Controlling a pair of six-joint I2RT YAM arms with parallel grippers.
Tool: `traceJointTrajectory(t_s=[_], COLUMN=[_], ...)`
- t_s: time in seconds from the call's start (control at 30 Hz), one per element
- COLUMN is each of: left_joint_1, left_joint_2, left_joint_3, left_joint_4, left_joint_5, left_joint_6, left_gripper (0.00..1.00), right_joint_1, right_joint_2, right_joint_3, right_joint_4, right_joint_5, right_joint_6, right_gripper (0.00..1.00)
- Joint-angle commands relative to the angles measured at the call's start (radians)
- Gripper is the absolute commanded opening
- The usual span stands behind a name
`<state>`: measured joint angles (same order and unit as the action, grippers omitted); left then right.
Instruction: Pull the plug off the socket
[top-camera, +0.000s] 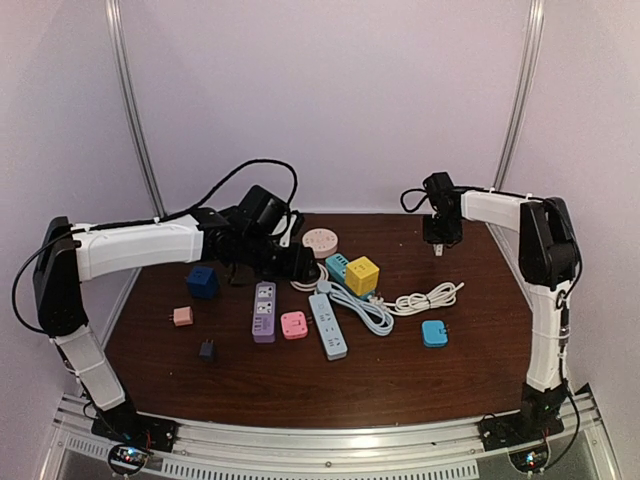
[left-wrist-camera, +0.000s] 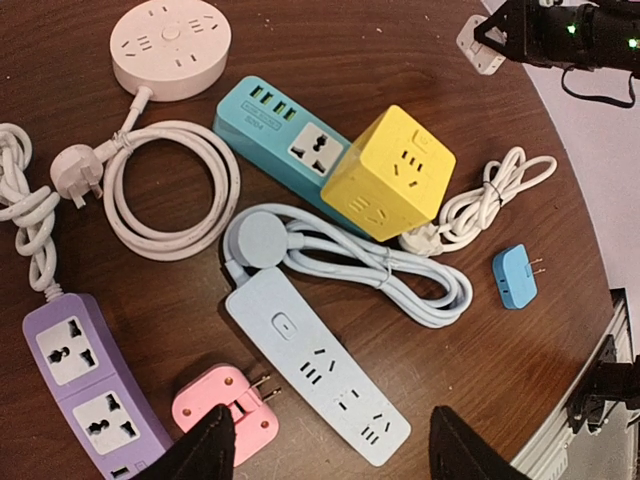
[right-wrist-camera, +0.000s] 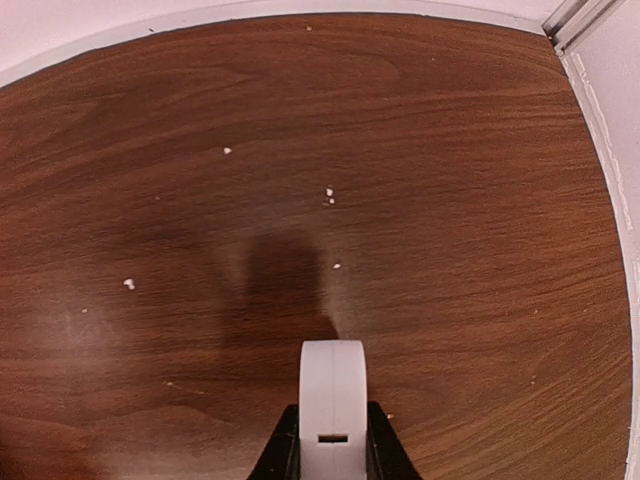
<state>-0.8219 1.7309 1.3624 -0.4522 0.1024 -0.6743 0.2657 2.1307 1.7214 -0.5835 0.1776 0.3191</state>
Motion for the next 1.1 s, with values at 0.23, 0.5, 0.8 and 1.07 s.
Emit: traceJointTrajectory(t_s=[0.23,0.5,0.8,1.07], left_joint_1=[0.001,0.001,0.001,0.001], left_joint_2=[-0.031,-0.014,-0.007,-0.004], left_joint_3=[-0.023,-0.022,-0.022,-0.025], left_joint_4=[0.008,0.016,0.018,0.02], left_joint_5=[-0.022,-0.011,-0.013,-0.018], left_joint_6=[0.006,-0.003,-0.011,-0.013], left_gripper=[0.67,0.67,0.67,0.67], right_joint_1=[-0.005,0.0,0.016,0.04], right_joint_2=[0.129,0.168,0.161,0.107], right_joint_3=[0.104,0.109,0.109,0.105], right_joint_4=[-0.068,-0.066,-0.065,-0.065], right_joint_5=[0.178,0.17,0.133,0.065], right_joint_6=[-0.093,-0.098,-0.091,-0.085], right_gripper=[0.16,0.22,0.39,0.49])
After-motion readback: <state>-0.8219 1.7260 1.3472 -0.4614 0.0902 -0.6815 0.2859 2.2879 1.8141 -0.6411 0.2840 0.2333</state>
